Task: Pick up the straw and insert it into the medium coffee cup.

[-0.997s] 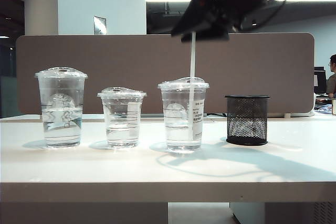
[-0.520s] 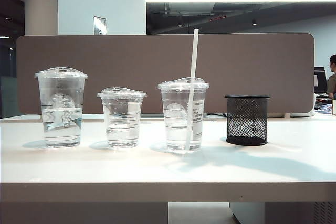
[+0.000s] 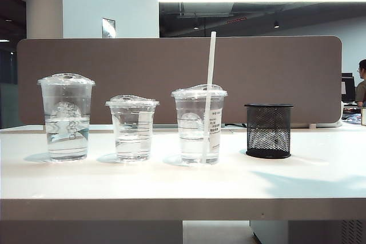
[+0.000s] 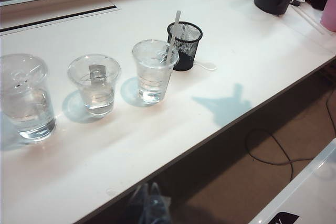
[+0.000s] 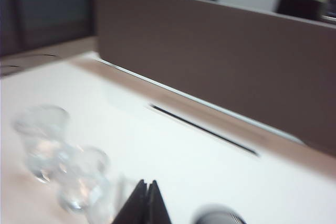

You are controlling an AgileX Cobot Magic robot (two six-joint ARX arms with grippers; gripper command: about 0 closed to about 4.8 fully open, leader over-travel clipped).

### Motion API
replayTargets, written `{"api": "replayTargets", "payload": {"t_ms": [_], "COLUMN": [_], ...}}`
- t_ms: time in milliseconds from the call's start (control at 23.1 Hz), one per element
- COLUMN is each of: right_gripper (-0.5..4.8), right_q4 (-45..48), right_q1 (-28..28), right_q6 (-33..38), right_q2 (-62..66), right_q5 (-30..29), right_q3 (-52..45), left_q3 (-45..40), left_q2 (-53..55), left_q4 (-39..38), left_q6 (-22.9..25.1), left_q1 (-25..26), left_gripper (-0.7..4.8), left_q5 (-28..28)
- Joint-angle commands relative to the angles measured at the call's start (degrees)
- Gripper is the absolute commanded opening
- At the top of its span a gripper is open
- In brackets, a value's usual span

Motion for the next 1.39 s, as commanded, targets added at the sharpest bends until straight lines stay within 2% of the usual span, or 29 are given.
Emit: {"api": "replayTargets", "payload": {"t_ms": [43,217,347,520,607,780,1084,1257,1388], "right_gripper": [-0.04,-0.01,-0.01,-0.01,-0.01,-0.01,-0.01,-0.02,-0.02], "right_q4": [-1.68,-2.75,-6.29,-6.75,-5.99,-6.36,-5.62,-4.46,-4.13], "right_q1": [0.00,-0.02,-0.04,-1.92,-3.69,-8.17,-14.29,-14.45,-14.45], "right_q6": [0.00,0.04,0.81,0.83,2.29,9.81,10.56,10.54,10.45], "right_q2": [-13.22,-23.98,-37.68,-48.68,-48.78,-48.65,-48.76,-48.76,-48.72], "right_q5": [6.78,8.48,9.94,10.38,9.55,8.59,-3.08,-2.84,1.84], "right_q3": [-12.55,-22.51,-33.62,-40.19,-40.81,-41.86,-49.03,-51.54,-52.11], "left_q3": [0.11,0.11,0.11,0.11,0.11,0.11,0.11,0.11,0.11], "left_q2": [0.07,0.07,0.07,0.04,0.09,0.13,0.07,0.09,0.07], "left_q4": [0.55,0.55,0.57,0.52,0.61,0.50,0.50,0.52,0.52], "left_q6": [0.46,0.46,0.46,0.46,0.46,0.46,0.46,0.46,0.46], "left_q1": [0.09,0.09,0.09,0.09,0.09,0.09,0.09,0.09,0.09], "left_gripper": [-0.04,-0.04,-0.04,-0.04,-0.04,-0.04,-0.04,-0.04,-0.04], "left_q5": [0.00,0.00,0.02,0.00,0.00,0.02,0.02,0.02,0.02]}}
